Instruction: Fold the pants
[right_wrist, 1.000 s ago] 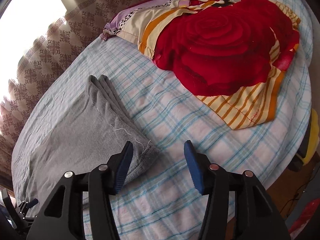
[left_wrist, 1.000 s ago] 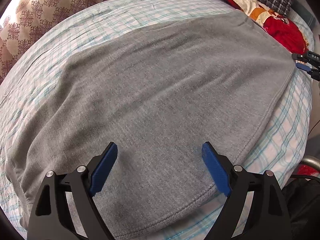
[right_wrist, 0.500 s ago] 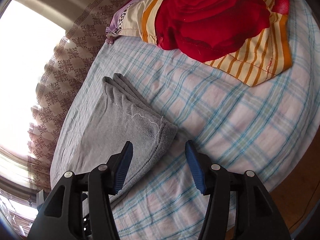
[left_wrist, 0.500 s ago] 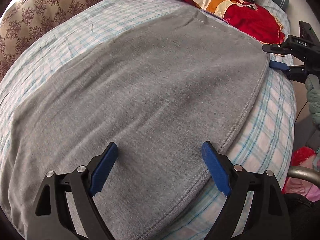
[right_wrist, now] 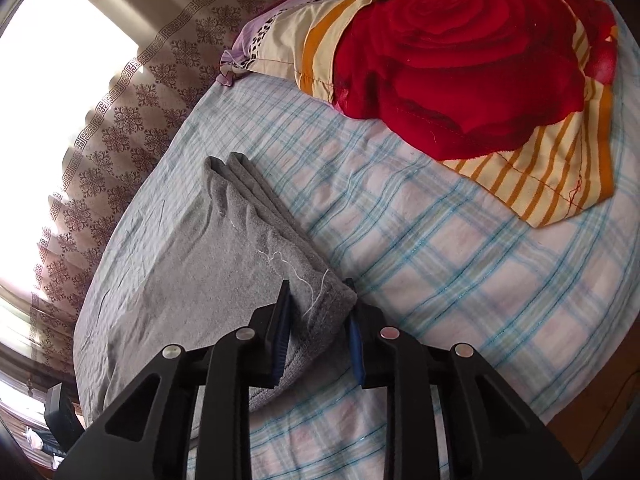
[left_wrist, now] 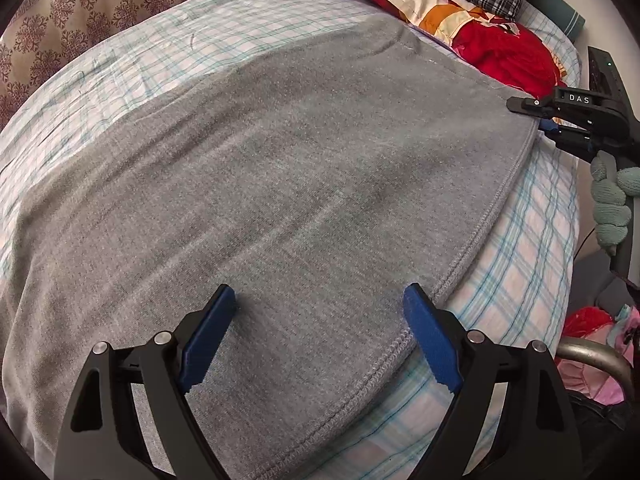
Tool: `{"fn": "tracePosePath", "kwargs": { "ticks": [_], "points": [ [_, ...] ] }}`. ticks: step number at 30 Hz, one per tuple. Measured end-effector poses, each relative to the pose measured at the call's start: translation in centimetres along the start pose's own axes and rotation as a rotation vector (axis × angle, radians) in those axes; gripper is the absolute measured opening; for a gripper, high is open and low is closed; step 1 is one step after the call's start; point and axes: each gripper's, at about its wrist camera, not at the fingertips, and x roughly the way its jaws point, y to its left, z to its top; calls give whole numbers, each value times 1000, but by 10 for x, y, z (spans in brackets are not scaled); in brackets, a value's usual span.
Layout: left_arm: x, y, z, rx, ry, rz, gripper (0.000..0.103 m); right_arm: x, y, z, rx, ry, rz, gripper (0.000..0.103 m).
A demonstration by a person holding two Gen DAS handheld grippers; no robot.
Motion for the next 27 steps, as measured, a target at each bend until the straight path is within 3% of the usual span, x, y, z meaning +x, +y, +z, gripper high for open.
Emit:
{"fn": "tracePosePath", "kwargs": {
  "ticks": [6, 15, 21, 27],
  "points": [
    [-15, 7, 20, -24, -32, -22, 88, -27, 61, 2, -261, -99, -54, 20],
    [-30, 58, 45, -195, -75, -51, 88, -37, 158, -29, -612, -197, -52, 19],
    [-26, 96, 39, -333, -69, -105, 88, -30, 205, -68, -755, -183, -3, 18],
    [-22, 114, 34, -408, -82, -168, 88, -13, 235, -111, -848, -115, 49, 18]
  ]
}}
